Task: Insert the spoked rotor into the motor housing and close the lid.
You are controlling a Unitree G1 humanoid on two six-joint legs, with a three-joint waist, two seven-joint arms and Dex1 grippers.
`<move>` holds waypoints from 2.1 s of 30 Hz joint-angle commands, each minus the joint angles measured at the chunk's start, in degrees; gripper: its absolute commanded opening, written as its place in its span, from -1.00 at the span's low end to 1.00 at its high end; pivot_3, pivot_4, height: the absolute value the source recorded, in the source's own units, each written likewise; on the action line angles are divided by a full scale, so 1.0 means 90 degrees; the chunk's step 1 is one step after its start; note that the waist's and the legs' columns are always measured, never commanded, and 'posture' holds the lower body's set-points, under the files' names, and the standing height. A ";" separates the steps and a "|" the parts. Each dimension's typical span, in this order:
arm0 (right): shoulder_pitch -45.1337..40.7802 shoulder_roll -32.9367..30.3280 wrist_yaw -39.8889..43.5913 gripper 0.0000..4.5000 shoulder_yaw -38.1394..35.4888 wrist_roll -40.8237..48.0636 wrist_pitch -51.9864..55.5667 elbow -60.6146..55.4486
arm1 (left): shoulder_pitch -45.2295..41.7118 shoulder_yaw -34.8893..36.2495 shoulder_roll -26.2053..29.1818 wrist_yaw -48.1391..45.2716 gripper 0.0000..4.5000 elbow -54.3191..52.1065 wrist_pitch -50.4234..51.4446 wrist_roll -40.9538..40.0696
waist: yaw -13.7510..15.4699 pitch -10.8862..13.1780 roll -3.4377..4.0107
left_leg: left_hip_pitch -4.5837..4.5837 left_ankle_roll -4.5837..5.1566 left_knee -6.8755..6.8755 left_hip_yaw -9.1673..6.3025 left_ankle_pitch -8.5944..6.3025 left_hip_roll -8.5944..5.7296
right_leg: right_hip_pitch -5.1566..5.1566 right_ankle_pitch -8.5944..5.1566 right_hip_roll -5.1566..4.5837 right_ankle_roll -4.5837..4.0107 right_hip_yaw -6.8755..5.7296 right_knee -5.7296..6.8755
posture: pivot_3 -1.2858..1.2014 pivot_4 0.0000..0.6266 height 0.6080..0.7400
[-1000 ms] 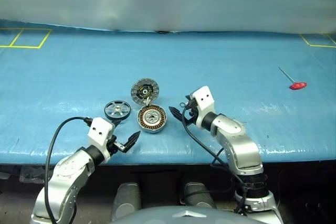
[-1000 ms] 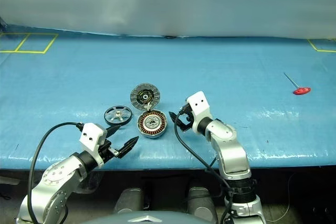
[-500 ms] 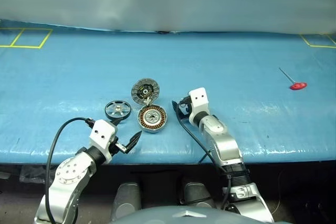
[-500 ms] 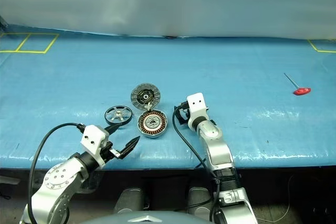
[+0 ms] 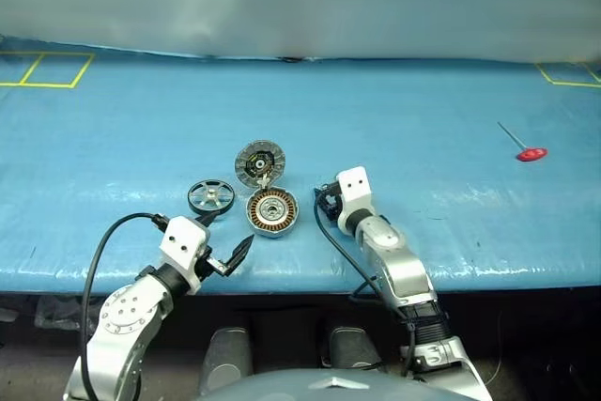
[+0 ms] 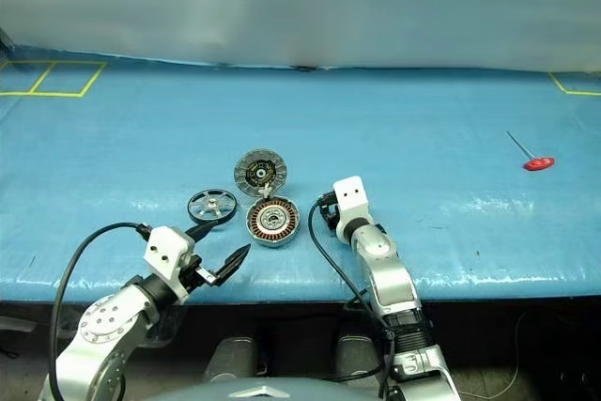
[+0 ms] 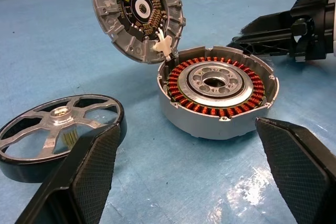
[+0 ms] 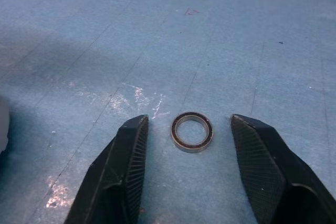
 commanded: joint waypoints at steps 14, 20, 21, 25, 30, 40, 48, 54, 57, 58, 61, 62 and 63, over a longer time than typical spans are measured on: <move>-0.0360 -0.0285 0.0258 -0.69 0.0330 0.0092 0.0617 -0.1310 | 0.0273 -0.0076 -0.0071 -0.0072 1.00 0.0048 -0.0736 0.0206 | -0.0019 0.0005 0.0008 | 0.0025 0.0000 -0.0008 -0.0005 -0.0001 0.0001 | 0.0027 -0.0002 -0.0009 0.0000 0.0001 -0.0004 | 0.03 -0.52 1.00; -0.0673 -0.0322 0.0790 -0.69 0.0550 0.0429 0.0879 -0.1860 | 0.0389 0.0026 -0.0402 -0.0235 1.00 0.0234 -0.1073 -0.0236 | -0.0016 0.0007 0.0010 | 0.0024 0.0001 -0.0007 -0.0005 -0.0002 0.0002 | 0.0017 -0.0007 -0.0010 0.0007 -0.0001 -0.0008 | 0.03 -0.52 1.00; -0.0701 -0.0359 0.0928 -0.69 0.0619 0.0502 0.0915 -0.1926 | 0.0403 0.0054 -0.0442 -0.0249 1.00 0.0267 -0.1160 -0.0258 | -0.0012 0.0007 0.0009 | 0.0023 0.0001 -0.0008 -0.0006 -0.0003 0.0002 | 0.0016 -0.0006 -0.0011 0.0006 -0.0001 -0.0008 | 0.03 -0.52 1.00; -0.0716 -0.0451 0.1234 -0.69 0.0848 0.0689 0.1072 -0.2072 | 0.0461 0.0176 -0.0557 -0.0356 1.00 0.0427 -0.1478 -0.0424 | -0.0010 0.0007 0.0010 | 0.0024 0.0002 -0.0008 -0.0004 -0.0003 0.0002 | 0.0017 -0.0004 -0.0010 0.0000 -0.0003 -0.0008 | 0.03 -0.52 1.00; -0.0654 -0.0551 0.1455 -0.69 0.1127 0.0815 0.1363 -0.2106 | 0.0563 0.0165 -0.0479 -0.0500 1.00 0.0640 -0.1881 -0.0338 | -0.0013 0.0007 0.0010 | 0.0024 0.0002 -0.0006 -0.0004 -0.0003 0.0001 | 0.0016 -0.0004 -0.0012 0.0001 -0.0002 -0.0008 | 0.03 -0.52 1.00; -0.0527 -0.0402 0.1343 -0.69 0.1518 0.0816 0.1722 -0.1876 | 0.0602 0.0068 -0.0360 -0.0520 1.00 0.0985 -0.1983 -0.0118 | -0.0019 0.0007 0.0010 | 0.0021 0.0001 -0.0008 -0.0005 -0.0003 0.0003 | 0.0009 -0.0005 -0.0014 0.0003 -0.0002 -0.0008 | 0.03 -0.52 1.00; -0.0475 -0.0351 0.1332 -0.69 0.1698 0.0802 0.1824 -0.1709 | 0.0619 0.0037 -0.0367 -0.0526 1.00 0.1050 -0.1891 -0.0094 | -0.0015 0.0007 0.0009 | -0.0001 0.0001 -0.0007 -0.0006 -0.0003 0.0004 | -0.0014 -0.0003 -0.0013 0.0000 -0.0001 -0.0006 | 0.03 -0.52 1.00; -0.0449 -0.0336 0.1312 -0.69 0.1707 0.0806 0.1842 -0.1663 | 0.0621 0.0016 -0.0358 -0.0507 1.00 0.0996 -0.1812 -0.0101 | -0.0015 0.0007 0.0009 | -0.0014 0.0002 -0.0006 -0.0002 -0.0002 0.0004 | -0.0026 -0.0001 -0.0010 -0.0002 -0.0001 -0.0004 | 0.03 -0.52 1.00; -0.0397 -0.0361 0.1303 -0.69 0.1736 0.0789 0.1841 -0.1644 | 0.0622 0.0013 -0.0363 -0.0483 1.00 0.0950 -0.1743 -0.0095 | -0.0016 0.0006 0.0008 | -0.0014 0.0002 -0.0005 -0.0001 -0.0003 0.0004 | -0.0025 -0.0002 -0.0010 0.0000 -0.0001 -0.0004 | 0.03 -0.52 1.00; -0.0390 -0.0365 0.1301 -0.69 0.1740 0.0788 0.1845 -0.1646 | 0.0620 0.0012 -0.0363 -0.0478 1.00 0.0938 -0.1723 -0.0092 | -0.0016 0.0006 0.0008 | -0.0013 0.0002 -0.0005 -0.0001 -0.0003 0.0004 | -0.0025 -0.0002 -0.0010 0.0000 -0.0001 -0.0004 | 0.03 -0.52 1.00; -0.0375 -0.0371 0.1339 -0.69 0.1744 0.0839 0.1897 -0.1727 | 0.0614 0.0009 -0.0361 -0.0467 1.00 0.0920 -0.1686 -0.0092 | -0.0016 0.0006 0.0008 | -0.0012 0.0001 -0.0005 -0.0001 -0.0003 0.0004 | -0.0024 -0.0002 -0.0011 0.0000 -0.0001 -0.0004 | 0.03 -0.52 1.00; -0.0368 -0.0372 0.1365 -0.69 0.1747 0.0871 0.1926 -0.1777 | 0.0612 0.0006 -0.0359 -0.0467 1.00 0.0914 -0.1672 -0.0098 | -0.0016 0.0006 0.0008 | -0.0012 0.0001 -0.0005 -0.0001 -0.0003 0.0004 | -0.0024 -0.0002 -0.0010 0.0000 -0.0001 -0.0004 | 0.03 -0.52 1.00; -0.0366 -0.0380 0.1386 -0.69 0.1759 0.0884 0.1942 -0.1811 | 0.0611 0.0003 -0.0357 -0.0467 1.00 0.0911 -0.1660 -0.0101 | -0.0017 0.0006 0.0008 | -0.0012 0.0001 -0.0005 -0.0002 -0.0003 0.0004 | -0.0024 -0.0003 -0.0010 0.0000 -0.0001 -0.0004 | 0.03 -0.52 1.00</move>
